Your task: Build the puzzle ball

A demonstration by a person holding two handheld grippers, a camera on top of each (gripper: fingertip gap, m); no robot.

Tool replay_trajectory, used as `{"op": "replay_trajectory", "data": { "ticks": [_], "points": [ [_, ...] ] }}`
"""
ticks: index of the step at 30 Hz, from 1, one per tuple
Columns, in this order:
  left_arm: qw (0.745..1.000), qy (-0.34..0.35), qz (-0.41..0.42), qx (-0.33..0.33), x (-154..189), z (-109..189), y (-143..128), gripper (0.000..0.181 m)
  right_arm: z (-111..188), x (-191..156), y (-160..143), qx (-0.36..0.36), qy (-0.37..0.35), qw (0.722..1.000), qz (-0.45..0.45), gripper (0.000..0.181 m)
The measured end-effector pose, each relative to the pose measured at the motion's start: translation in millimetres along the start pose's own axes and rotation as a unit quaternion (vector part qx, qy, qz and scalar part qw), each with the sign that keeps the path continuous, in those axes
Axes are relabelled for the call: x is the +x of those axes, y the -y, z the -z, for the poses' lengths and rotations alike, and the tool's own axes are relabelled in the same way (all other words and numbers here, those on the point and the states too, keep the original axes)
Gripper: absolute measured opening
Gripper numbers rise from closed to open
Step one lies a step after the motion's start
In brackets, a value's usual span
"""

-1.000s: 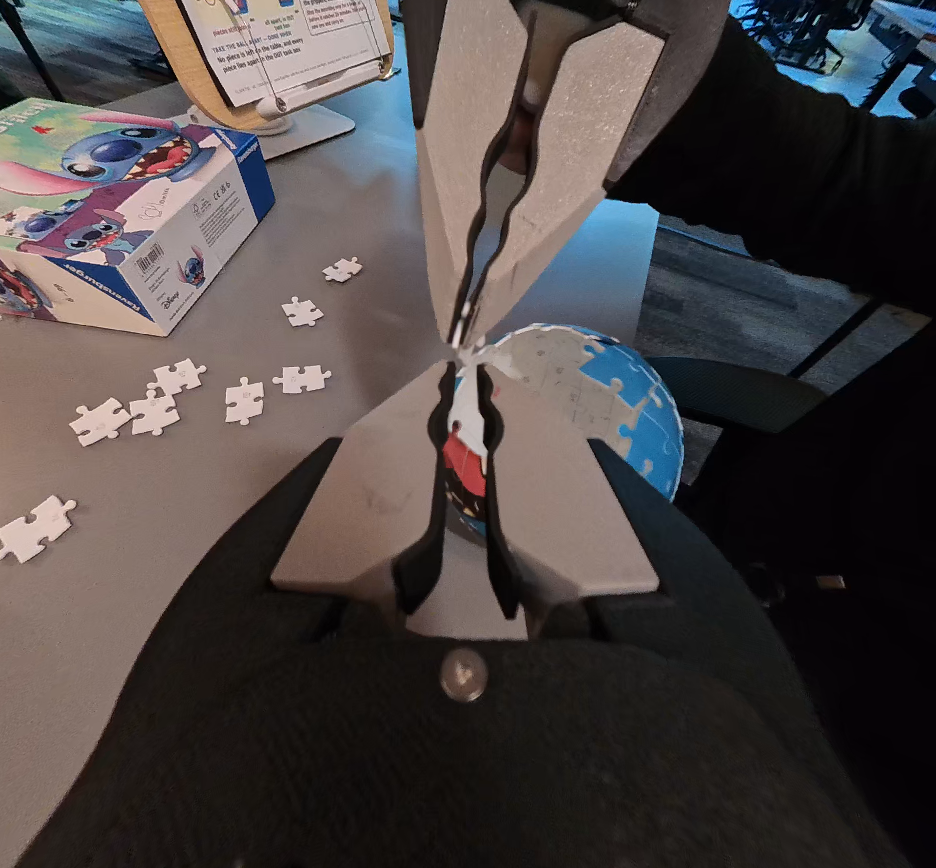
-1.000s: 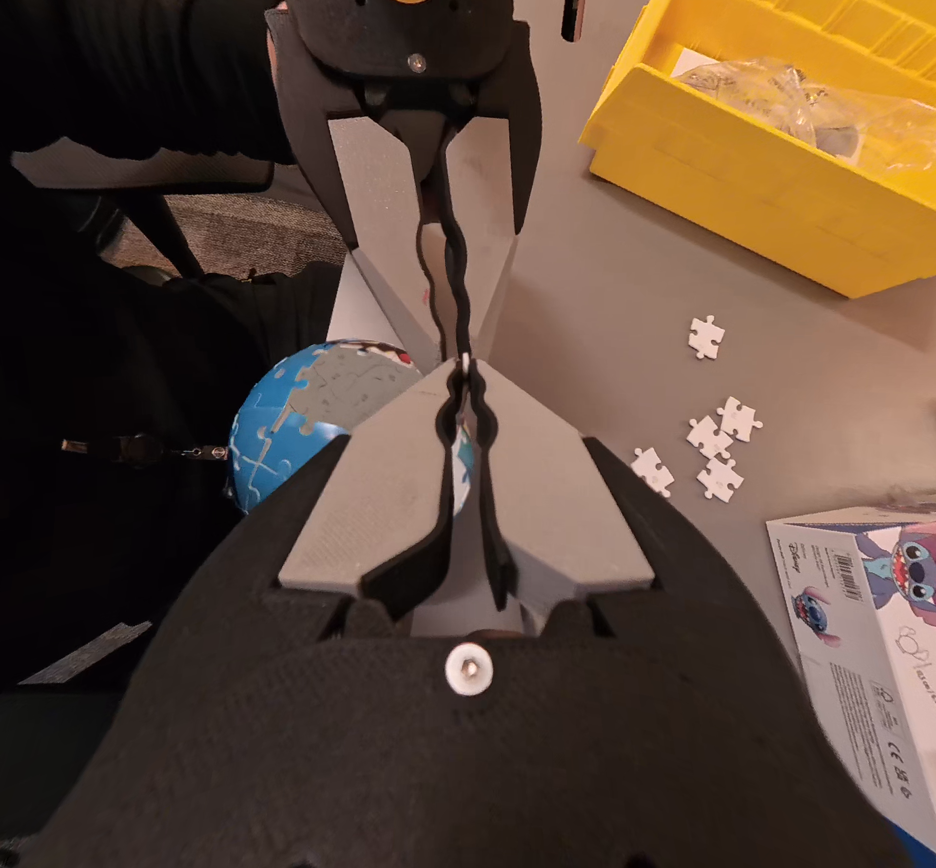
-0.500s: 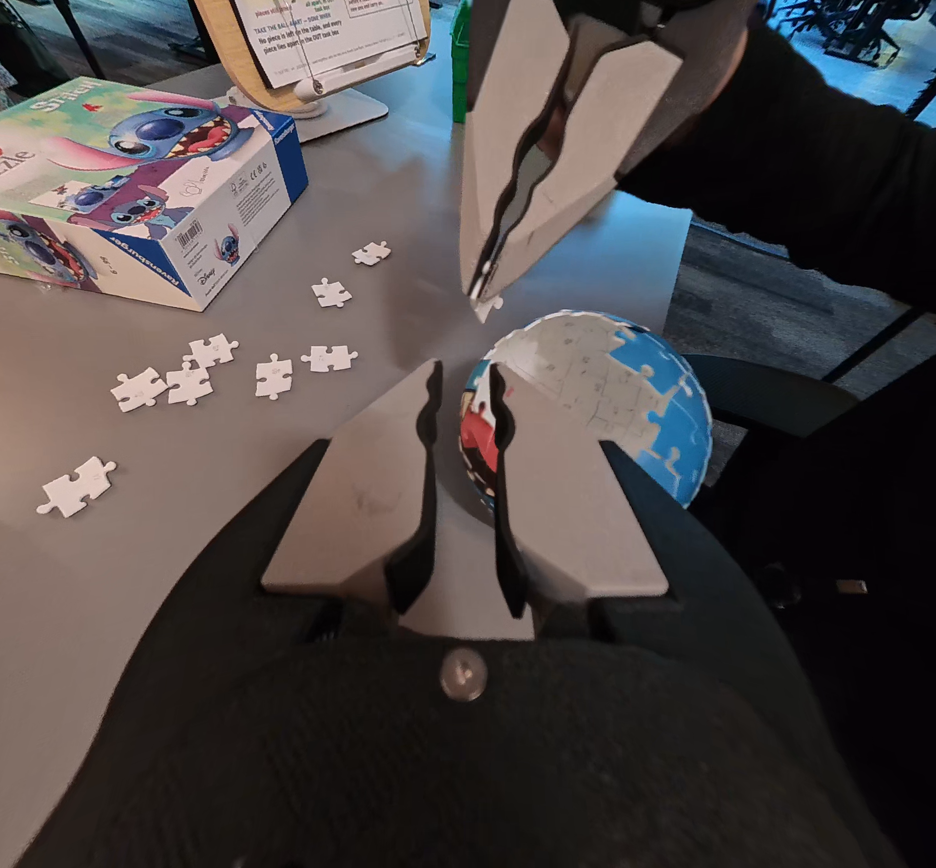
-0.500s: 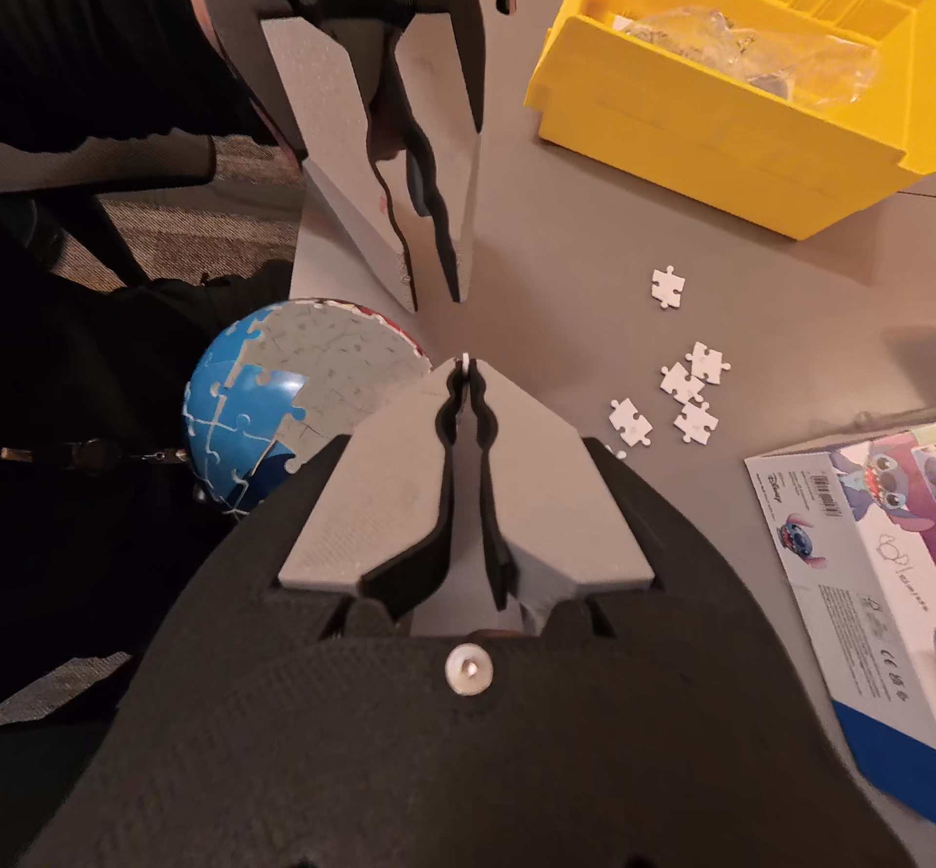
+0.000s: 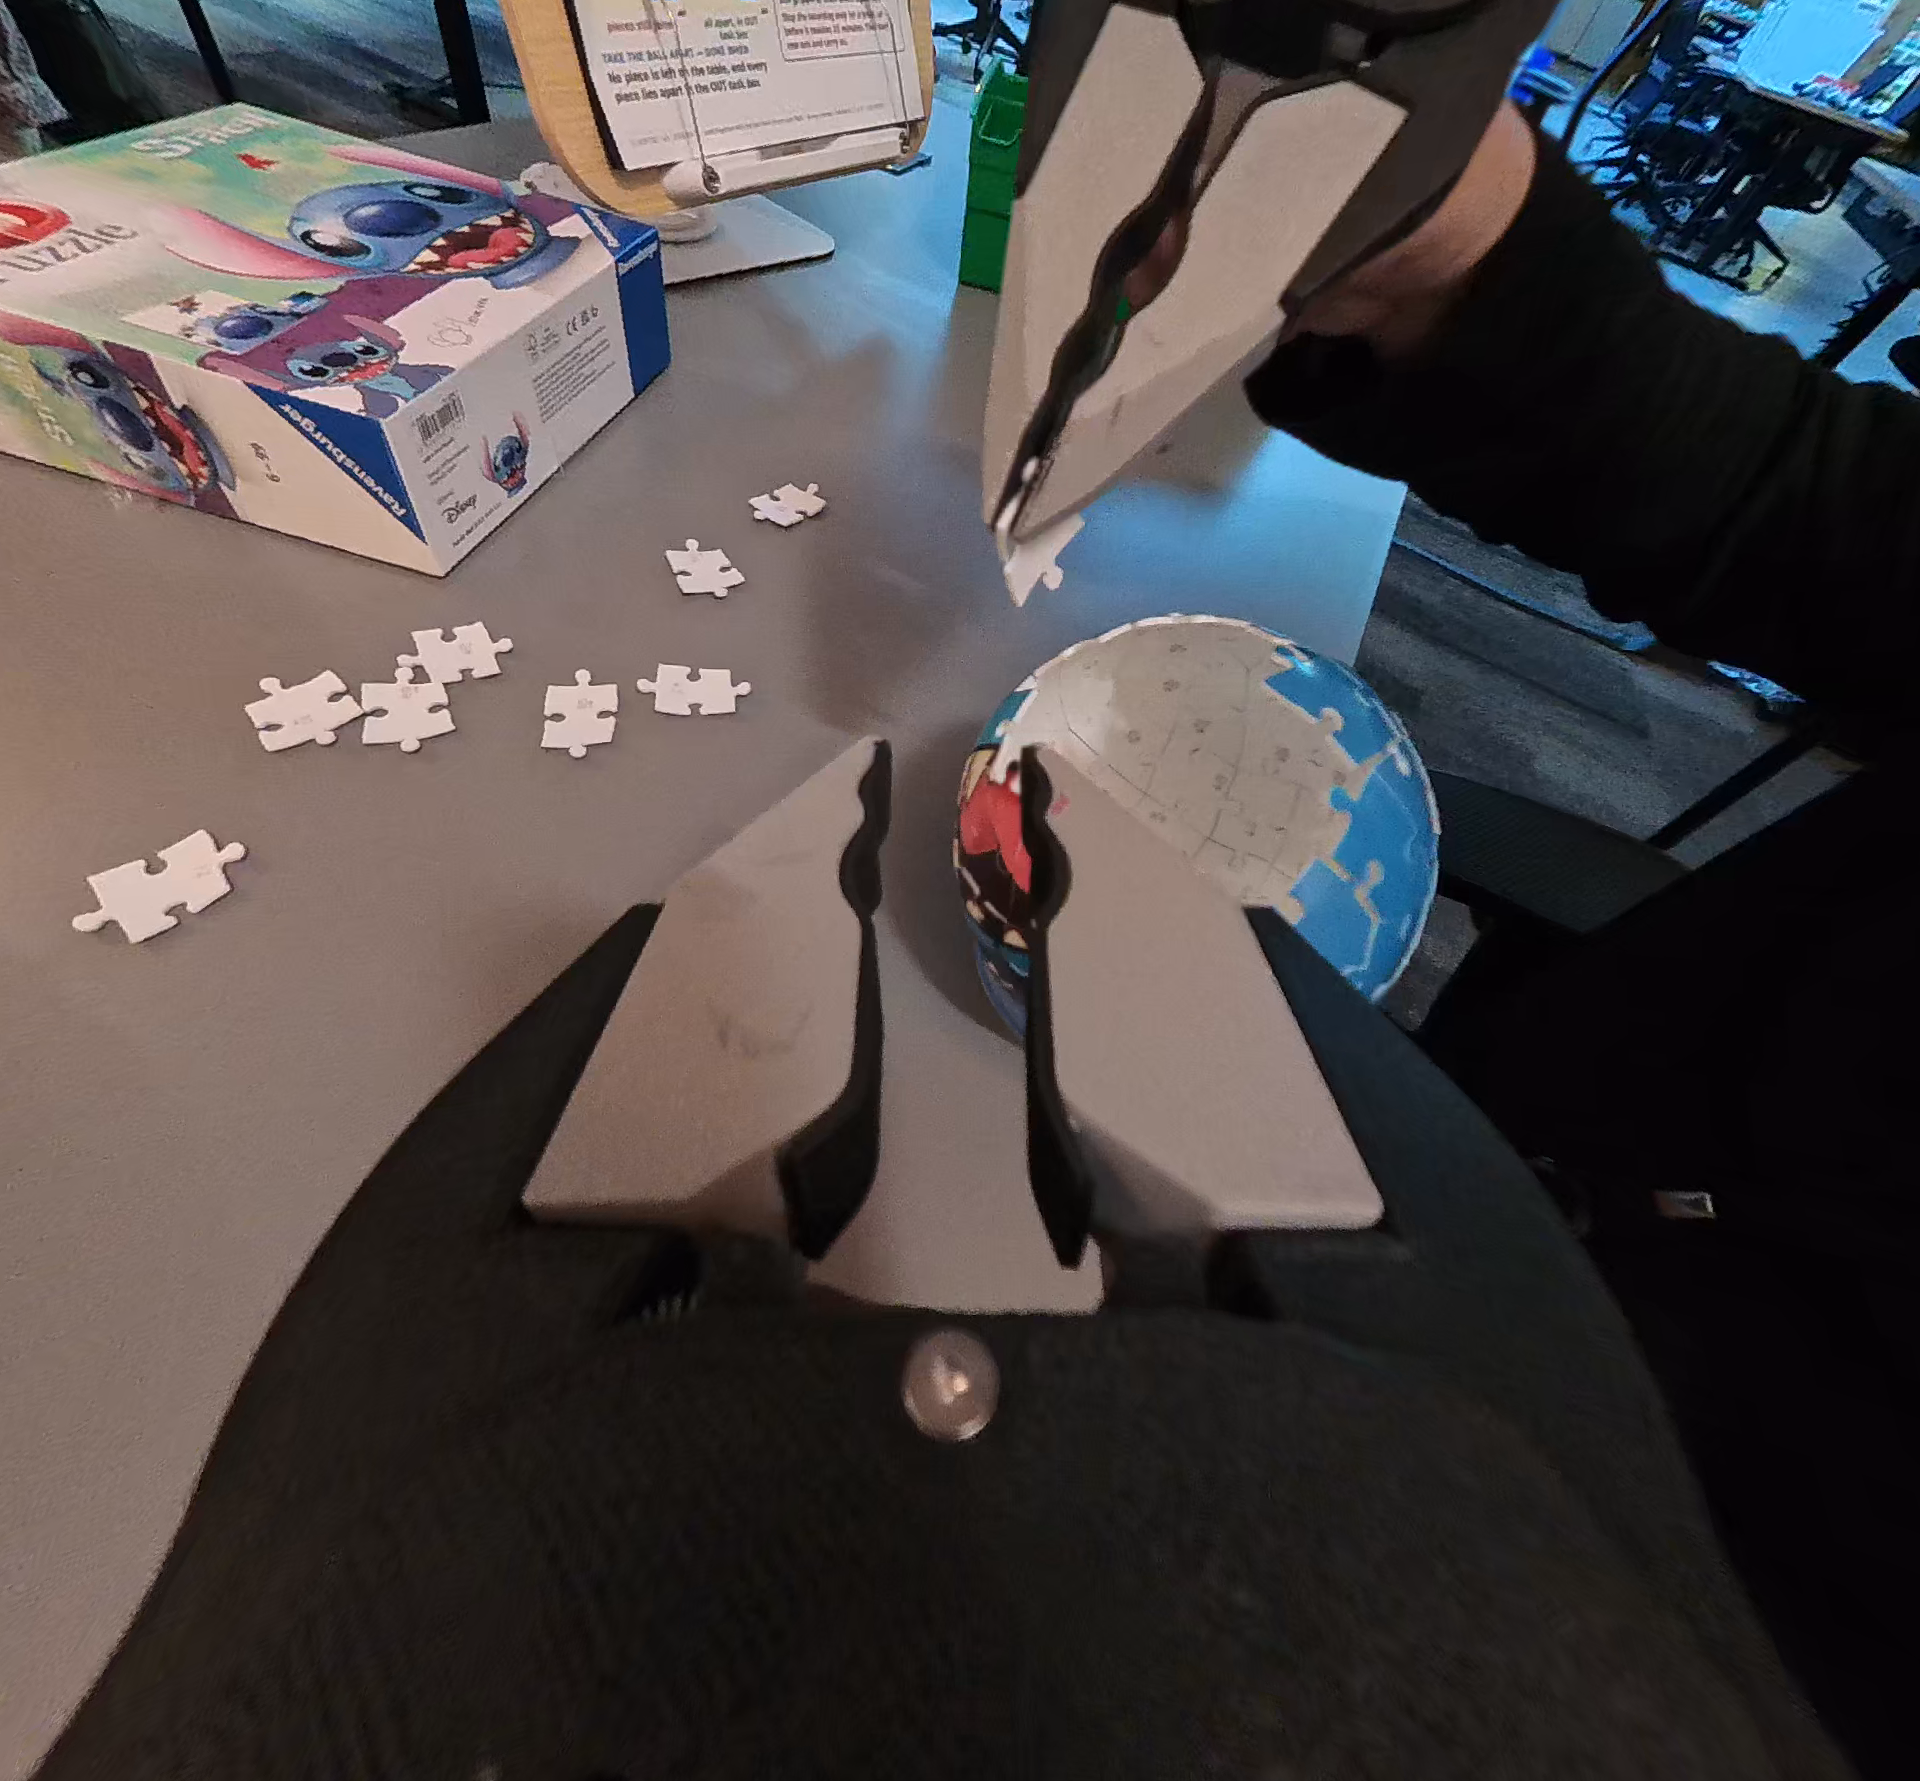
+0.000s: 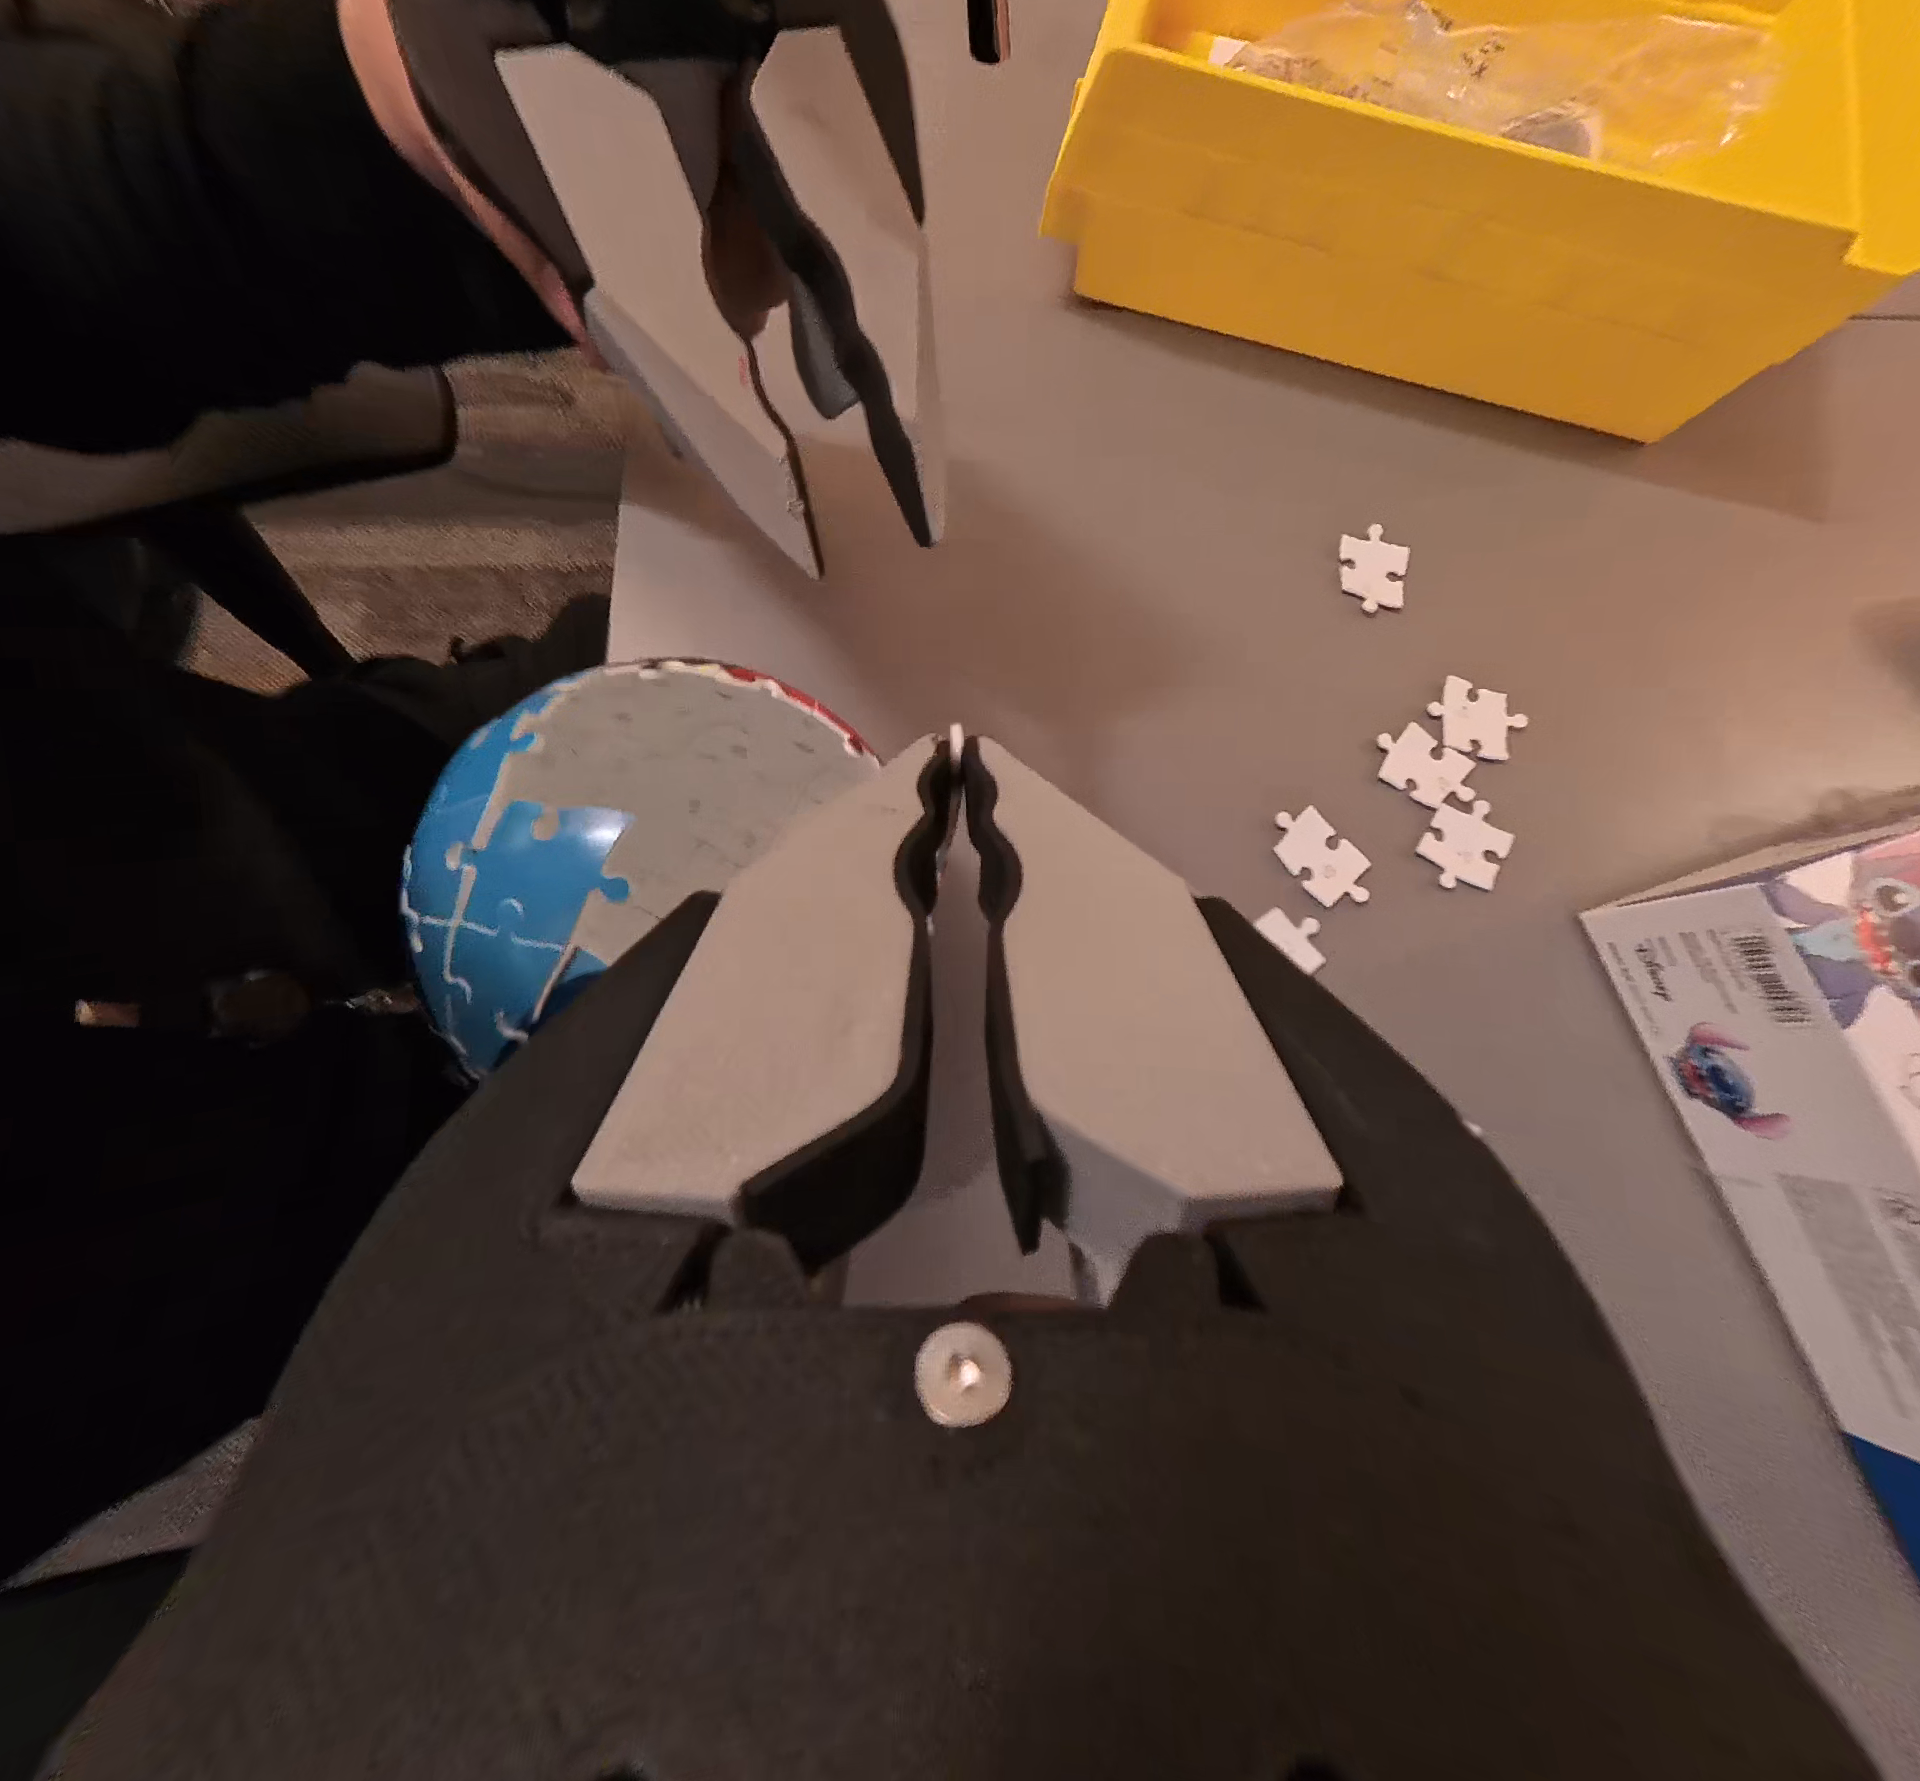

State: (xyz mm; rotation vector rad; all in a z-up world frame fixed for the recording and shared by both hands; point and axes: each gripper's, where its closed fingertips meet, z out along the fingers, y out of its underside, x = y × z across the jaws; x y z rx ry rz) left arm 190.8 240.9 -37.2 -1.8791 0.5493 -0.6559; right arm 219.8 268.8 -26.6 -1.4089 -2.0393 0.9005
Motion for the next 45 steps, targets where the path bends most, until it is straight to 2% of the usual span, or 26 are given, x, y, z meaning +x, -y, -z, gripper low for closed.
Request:
{"op": "replay_trajectory", "data": {
  "ticks": [5, 10, 15, 16, 17, 18, 24, 36, 45],
  "points": [
    [0.999, -0.035, 0.006, 0.005, 13.2, -9.5, 11.2, 0.024, 0.4, -9.3, 19.5, 0.071, 0.071, 0.993, -0.069, 0.000],
    [0.998, -0.054, -0.004, 0.018, 26.3, -22.5, 25.2, 0.025, 8.2, -16.7, 43.6, 0.166, 0.156, 0.962, -0.148, 0.000],
    [0.994, -0.087, 0.024, 0.069, 33.1, -17.4, 43.6, 0.018, 11.5, -12.1, 43.6, 0.206, 0.155, 0.953, -0.162, 0.000],
    [0.993, -0.088, 0.032, 0.073, 31.4, -16.3, 44.9, 0.014, 13.2, -11.6, 44.2, 0.213, 0.154, 0.951, -0.164, 0.000],
    [0.993, -0.084, 0.036, 0.076, 28.1, -15.5, 45.6, 0.003, 14.8, -12.0, 44.8, 0.219, 0.158, 0.949, -0.166, 0.000],
    [0.992, -0.089, 0.038, 0.076, 27.8, -14.9, 45.7, 0.002, 16.1, -13.3, 45.3, 0.223, 0.164, 0.946, -0.169, 0.000],
    [0.996, -0.072, 0.026, 0.055, 23.6, -17.1, 44.5, 0.001, 17.0, -11.3, 42.1, 0.231, 0.158, 0.945, -0.172, 0.000],
    [0.999, -0.038, -0.011, 0.009, 17.7, -21.8, 31.0, 0.000, 6.3, -11.3, 18.9, 0.143, 0.041, 0.987, -0.060, 0.000],
    [0.999, -0.023, -0.038, -0.028, 20.8, -26.5, 26.6, 0.000, 3.0, -15.4, 3.4, 0.133, 0.041, 0.989, -0.044, 0.000]
  ]
}}
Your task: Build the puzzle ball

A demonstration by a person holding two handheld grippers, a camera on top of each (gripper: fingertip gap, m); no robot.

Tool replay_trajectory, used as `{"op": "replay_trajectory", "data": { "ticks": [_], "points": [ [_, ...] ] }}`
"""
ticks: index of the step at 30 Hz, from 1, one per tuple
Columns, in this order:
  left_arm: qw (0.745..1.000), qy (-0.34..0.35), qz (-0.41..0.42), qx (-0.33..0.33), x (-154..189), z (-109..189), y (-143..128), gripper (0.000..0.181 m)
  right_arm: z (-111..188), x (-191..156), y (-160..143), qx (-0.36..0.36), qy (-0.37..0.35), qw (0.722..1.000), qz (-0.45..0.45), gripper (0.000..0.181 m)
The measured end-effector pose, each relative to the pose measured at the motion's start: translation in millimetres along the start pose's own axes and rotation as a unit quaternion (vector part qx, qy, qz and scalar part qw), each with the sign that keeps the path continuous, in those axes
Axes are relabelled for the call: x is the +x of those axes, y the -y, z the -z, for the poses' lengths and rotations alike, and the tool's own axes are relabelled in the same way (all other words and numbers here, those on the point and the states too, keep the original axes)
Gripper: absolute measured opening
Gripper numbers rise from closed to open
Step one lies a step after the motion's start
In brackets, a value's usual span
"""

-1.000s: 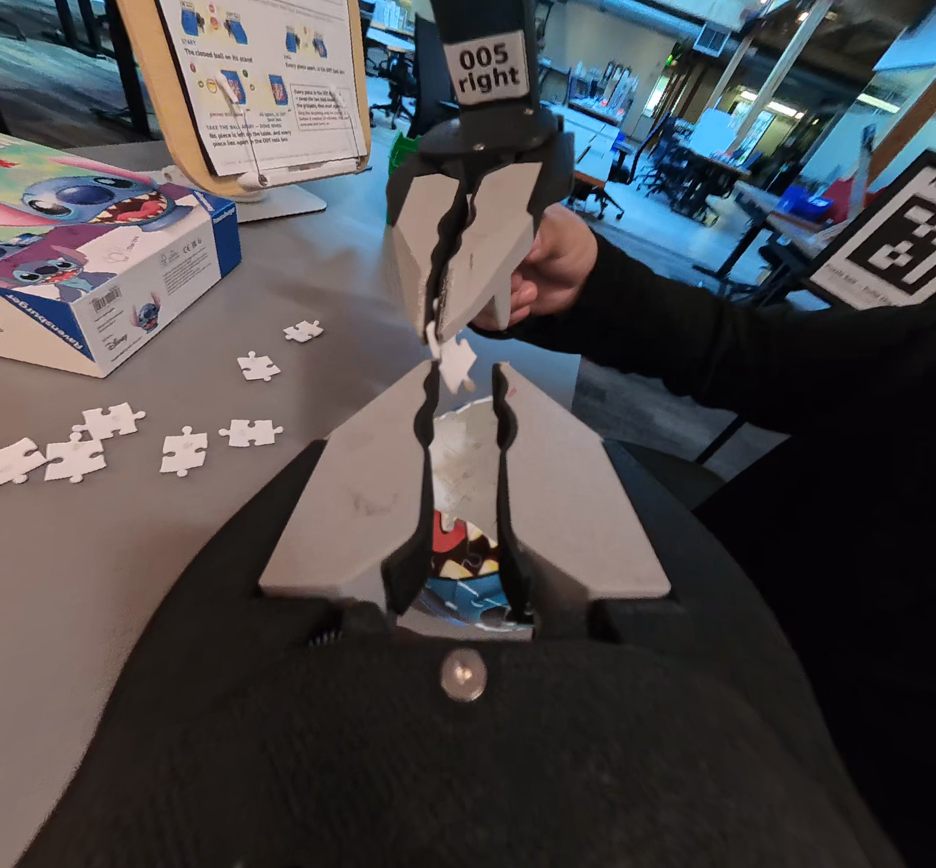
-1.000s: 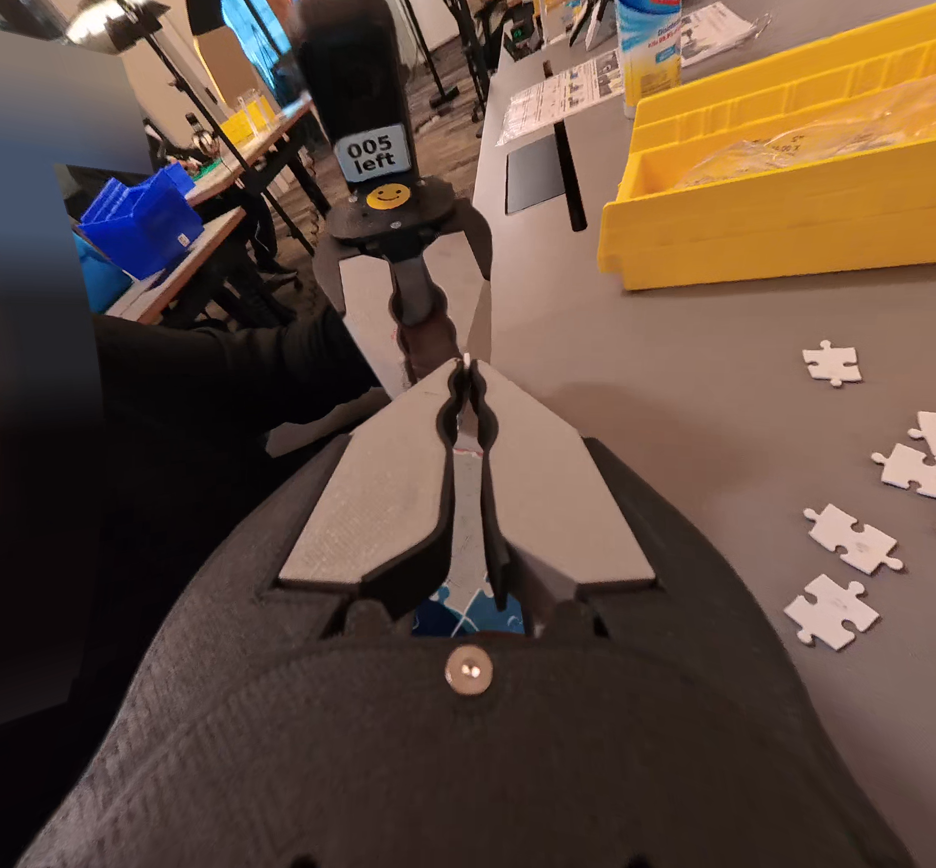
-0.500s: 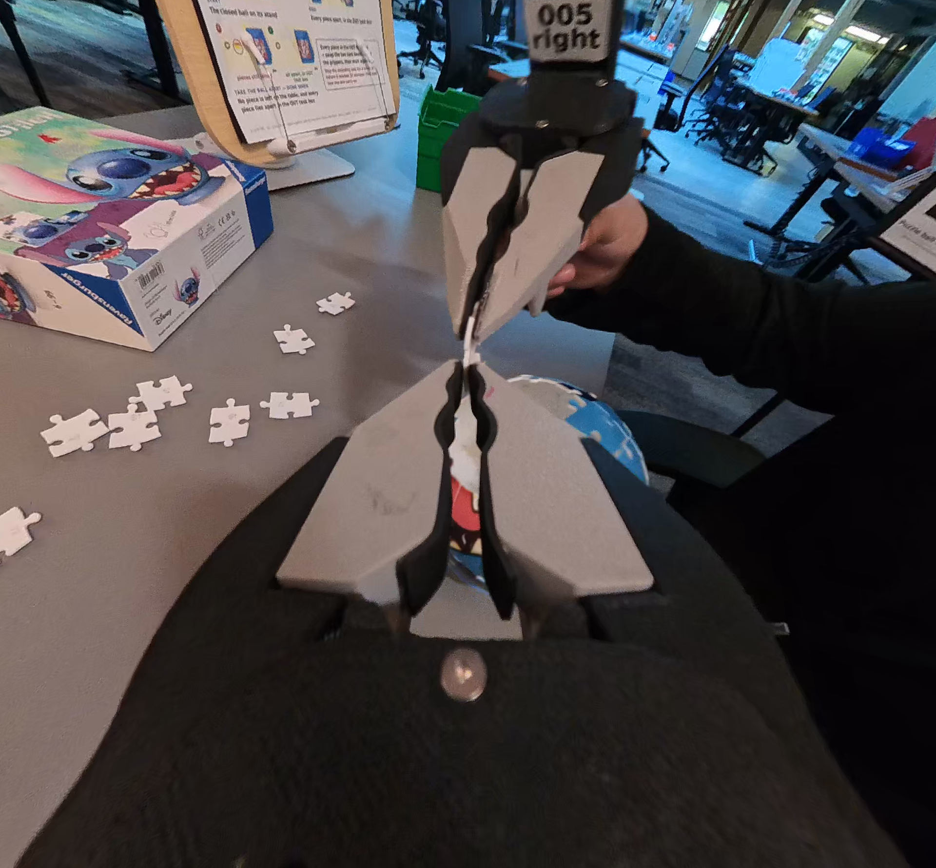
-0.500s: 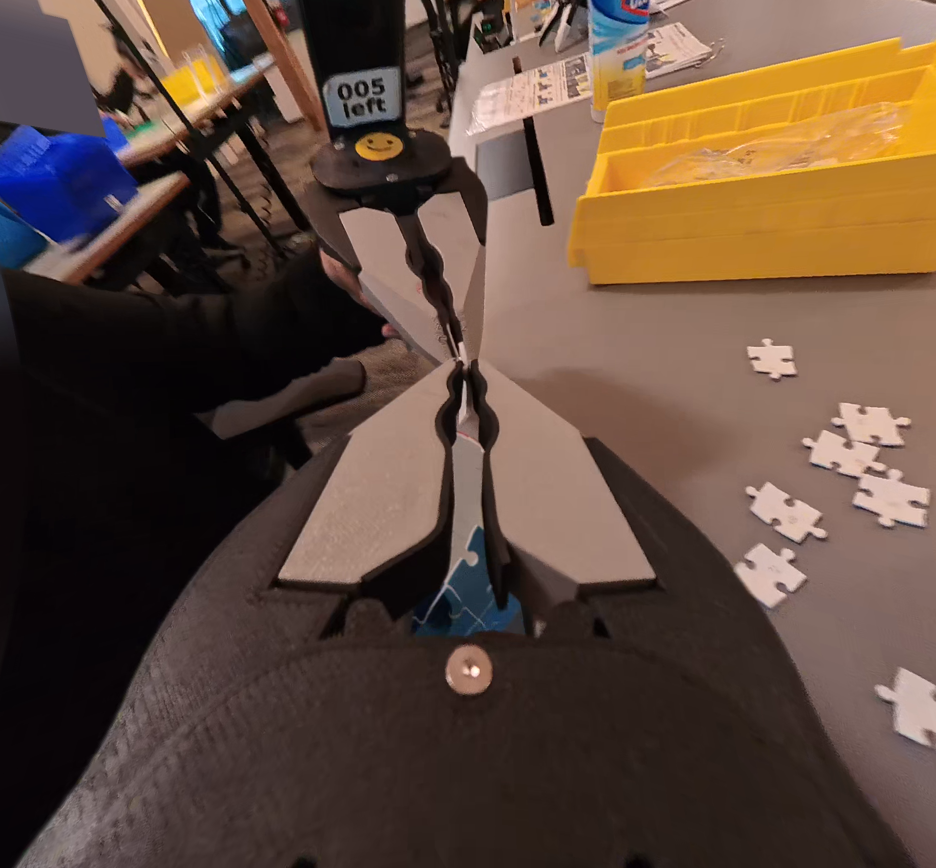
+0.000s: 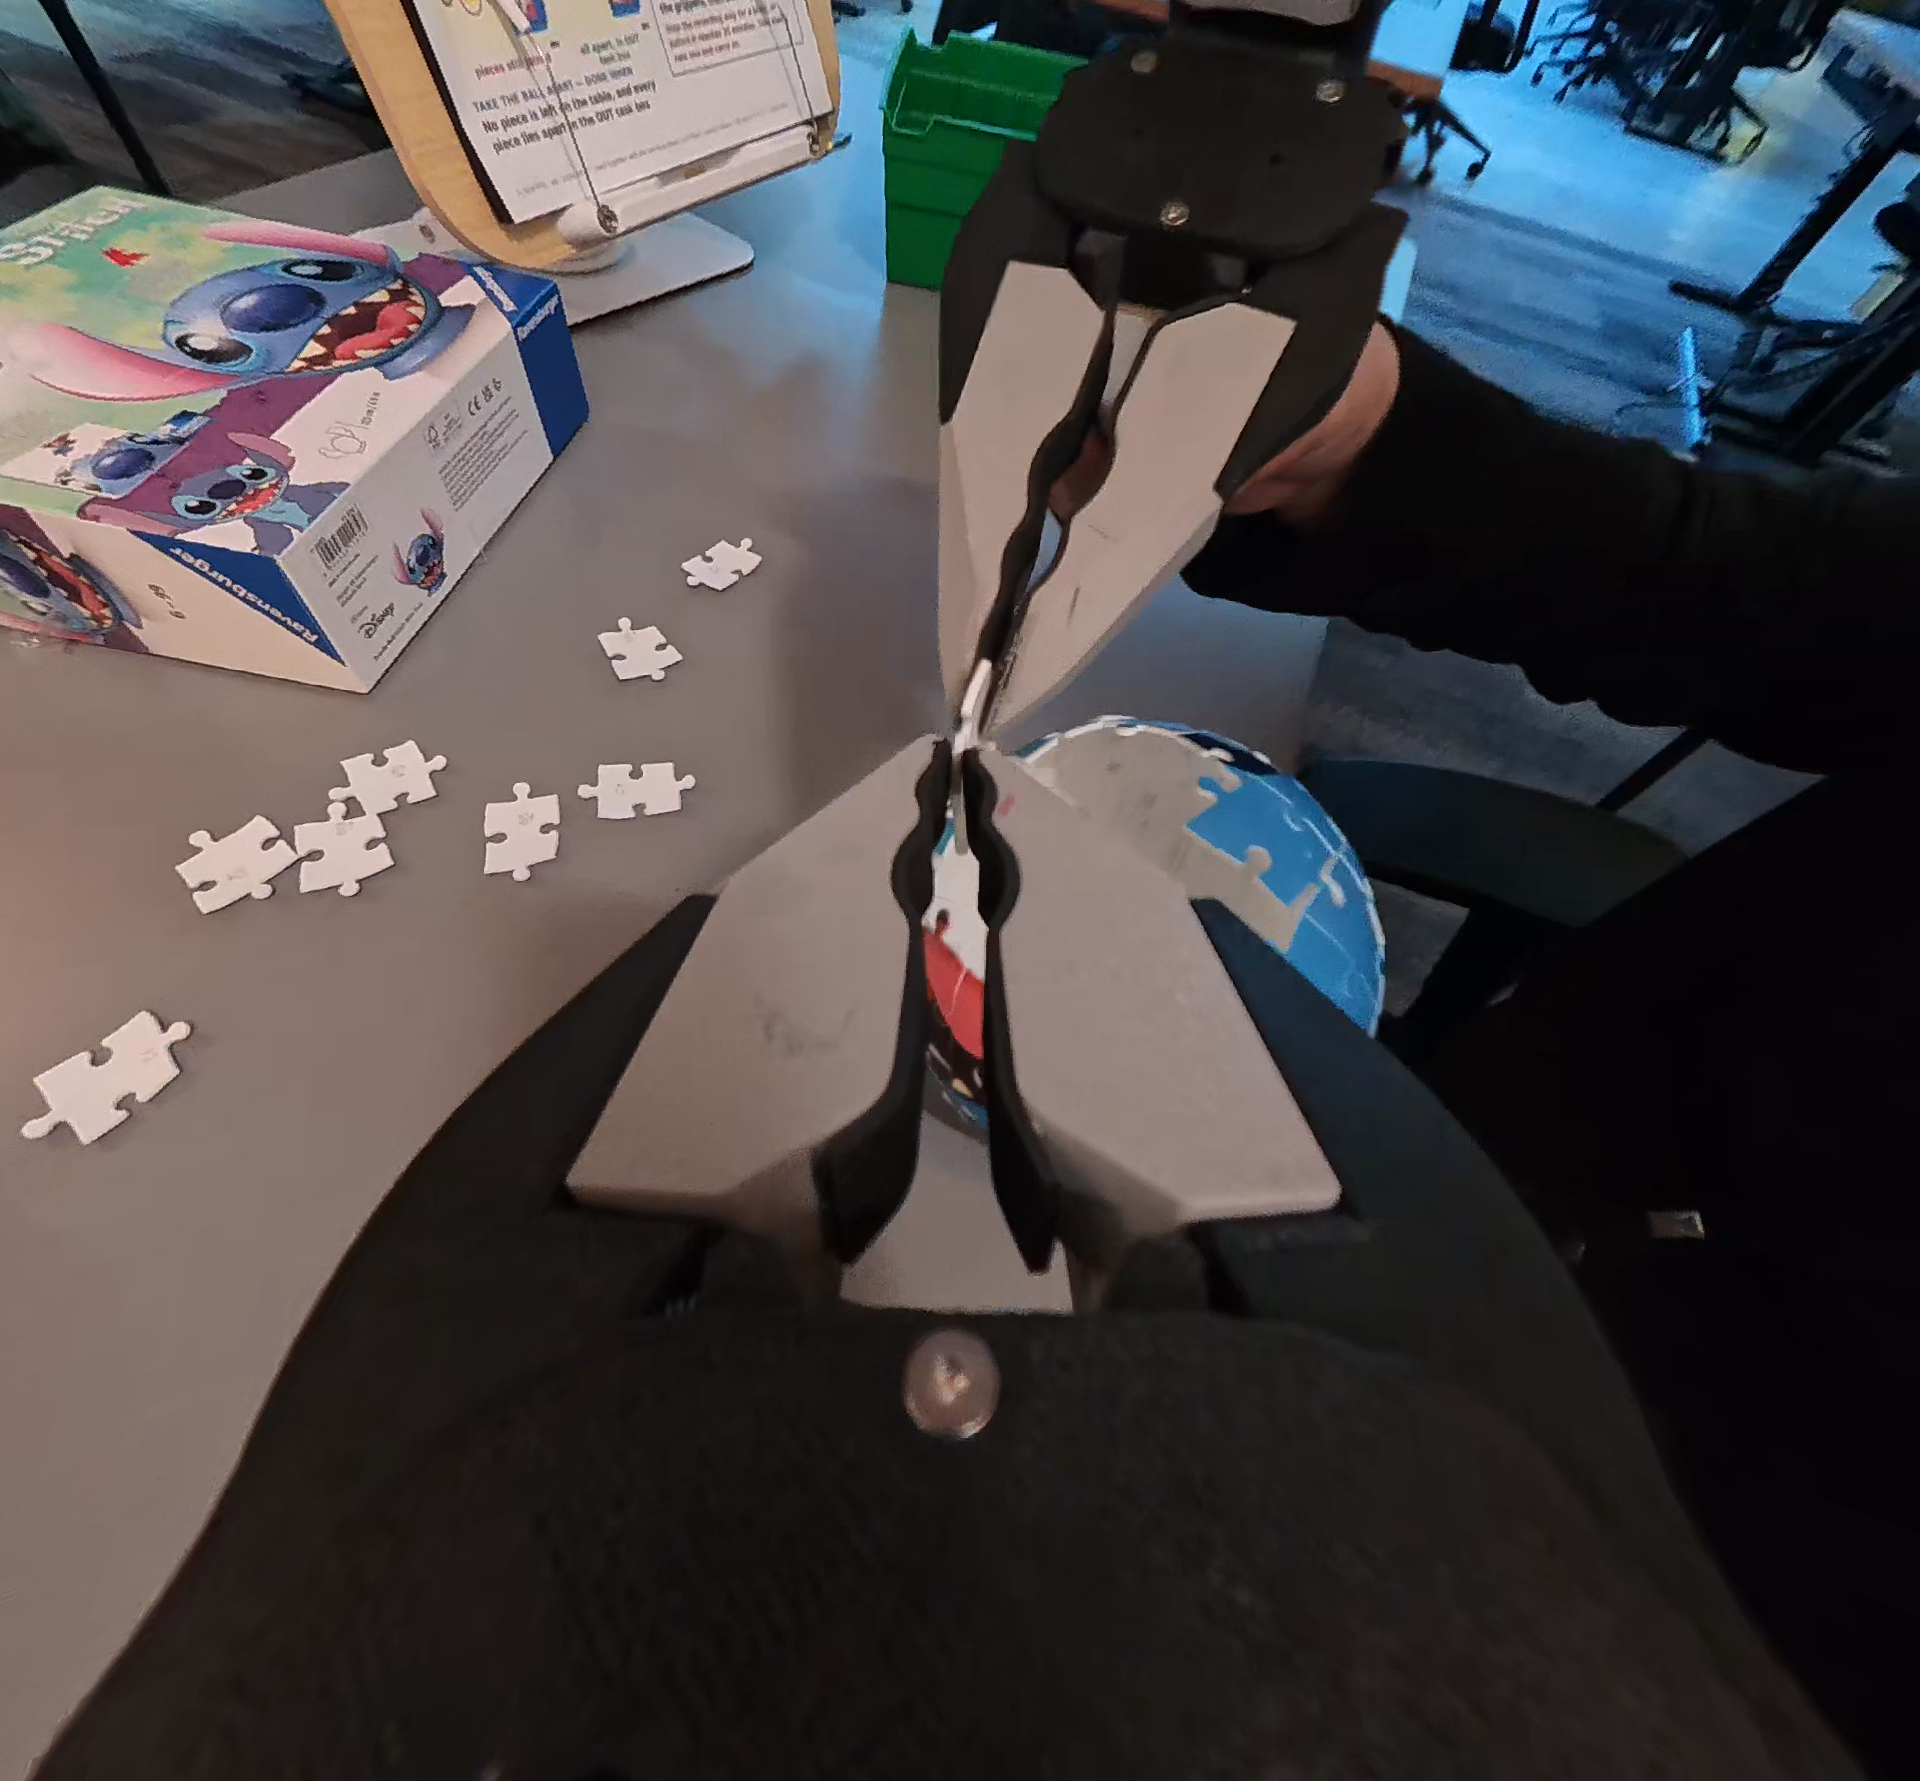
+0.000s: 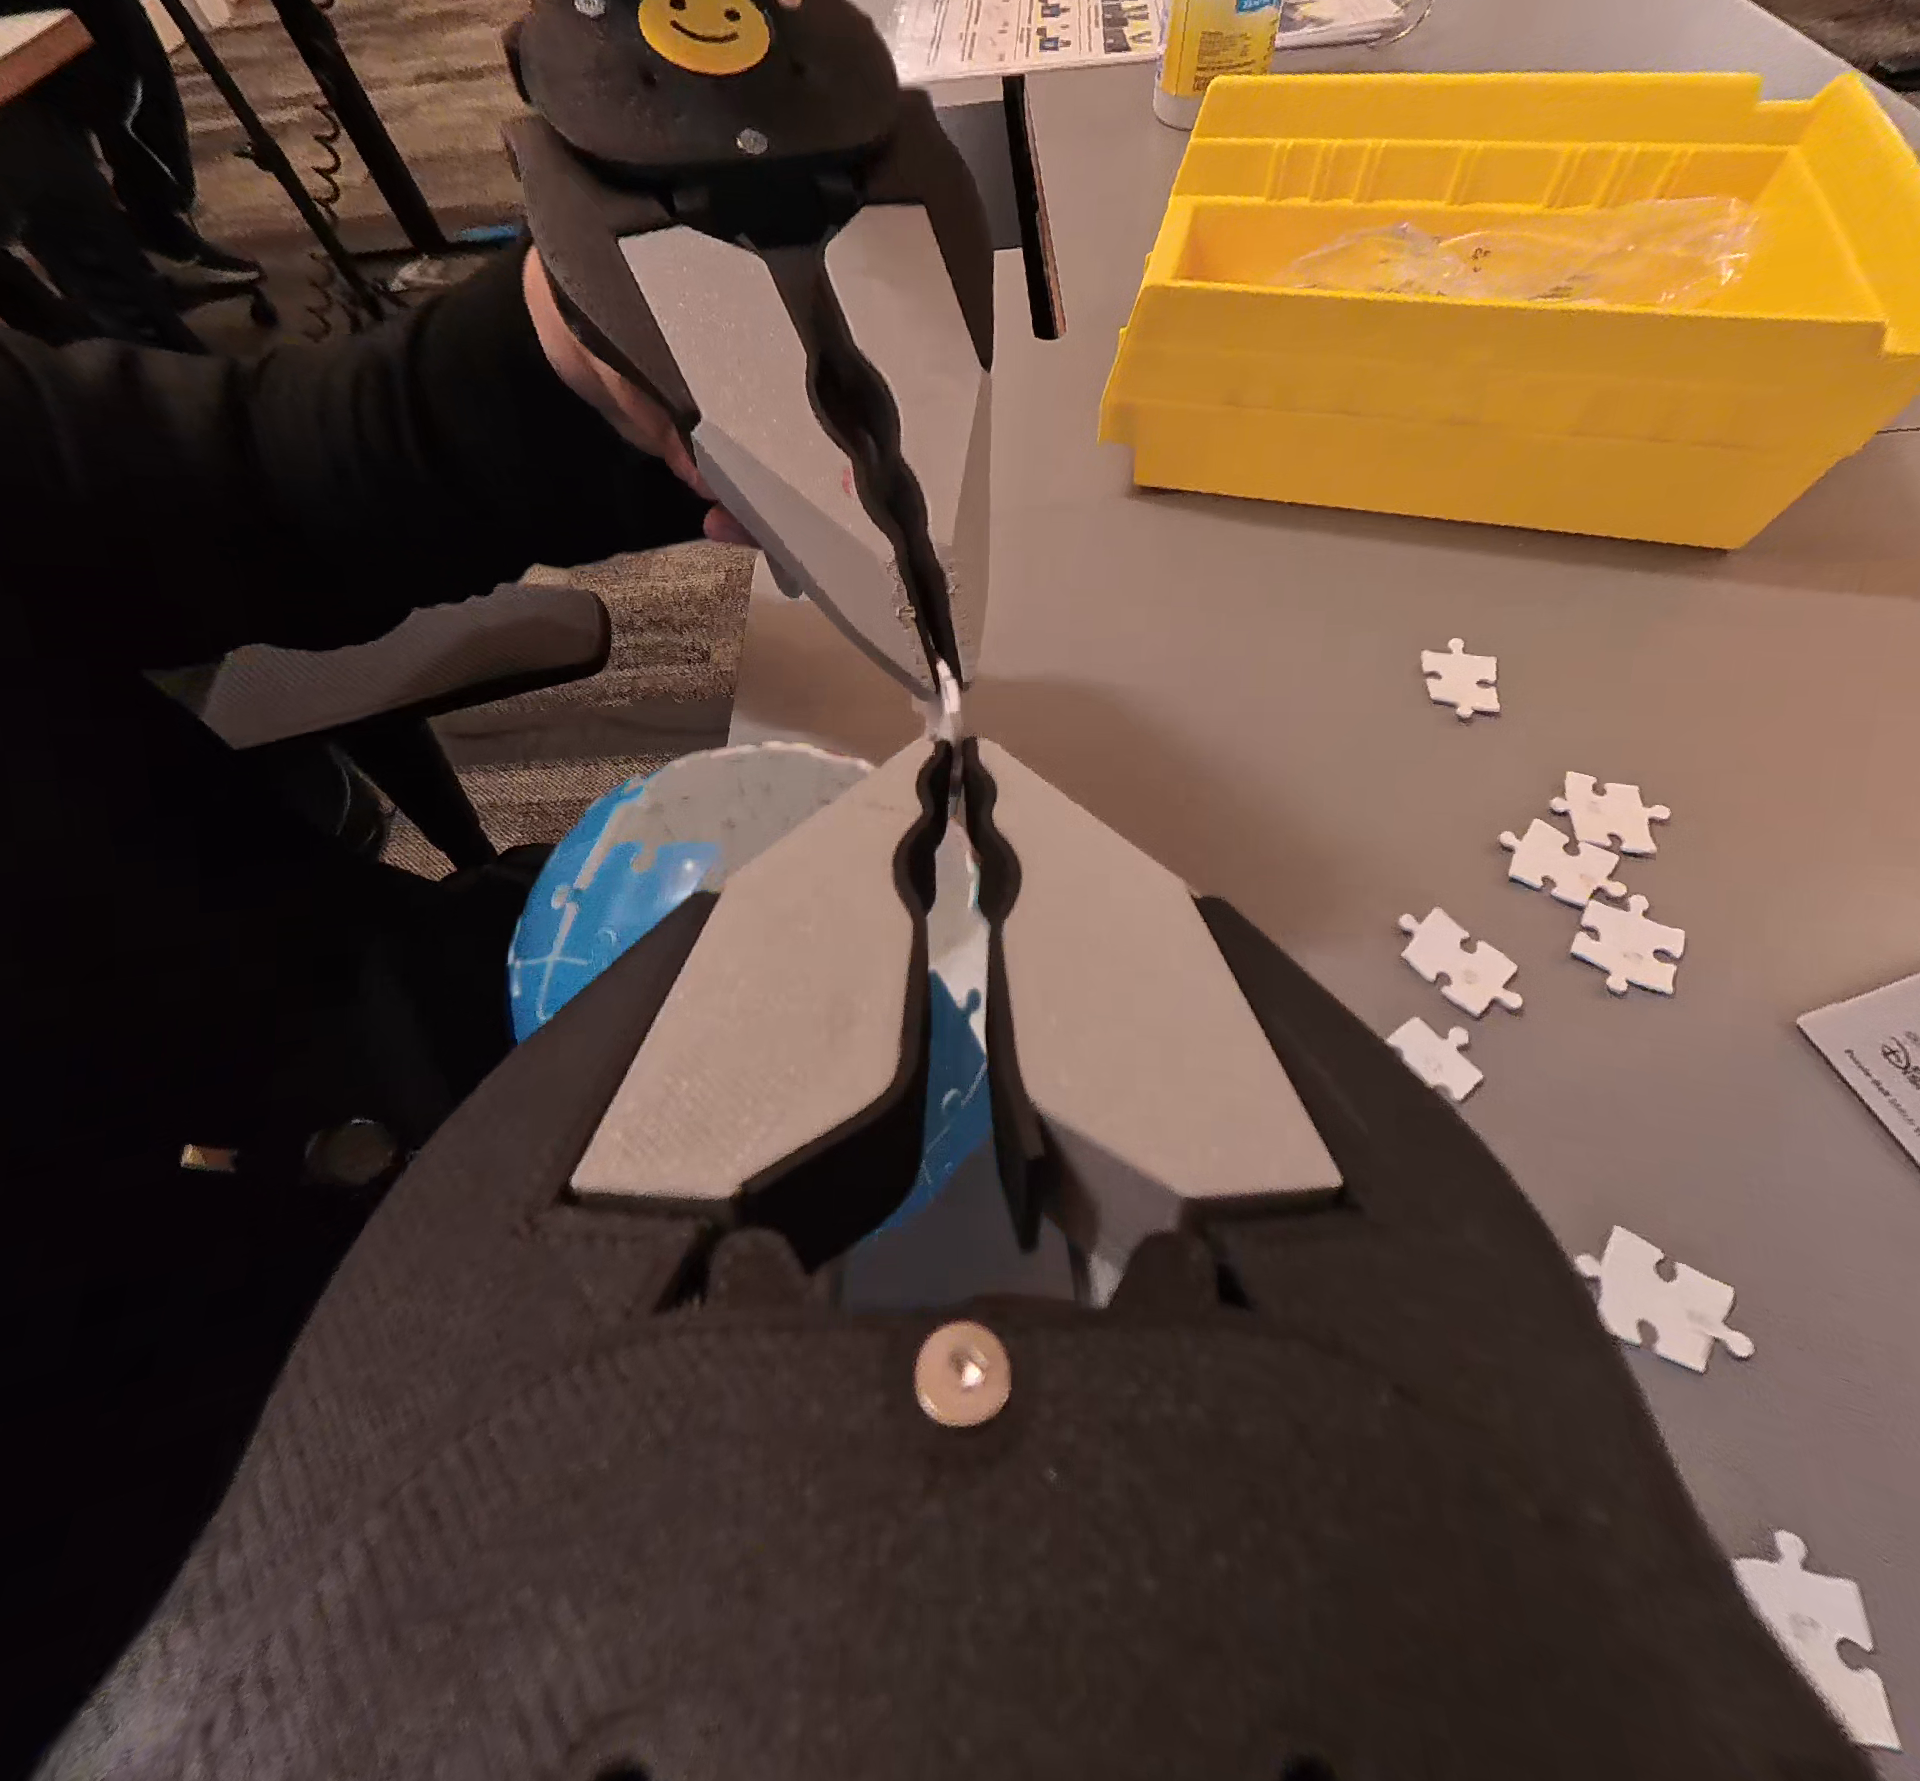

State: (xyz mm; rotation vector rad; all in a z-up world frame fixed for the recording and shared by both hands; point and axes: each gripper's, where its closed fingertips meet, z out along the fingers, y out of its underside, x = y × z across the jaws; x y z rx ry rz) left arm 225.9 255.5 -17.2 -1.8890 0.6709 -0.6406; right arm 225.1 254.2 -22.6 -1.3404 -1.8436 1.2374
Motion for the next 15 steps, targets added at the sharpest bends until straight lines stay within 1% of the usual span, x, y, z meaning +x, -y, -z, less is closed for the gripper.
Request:
{"op": "replay_trajectory", "data": {
  "ticks": [4, 11, 15],
  "points": [
    [1.000, 0.009, -0.010, -0.021, -0.6, -3.8, -0.3, 0.000, -2.7, 0.5, -10.4, -0.003, 0.017, 1.000, -0.012, 0.000],
    [0.999, 0.016, -0.006, -0.038, -4.4, -4.6, -1.1, 0.000, 0.2, 5.7, -12.9, 0.017, 0.030, 0.999, -0.020, 0.000],
    [0.999, 0.022, 0.000, -0.046, -7.8, -0.9, -1.8, 0.000, 6.3, 11.3, -9.3, 0.039, 0.024, 0.999, -0.023, 0.008]
  ]
}}
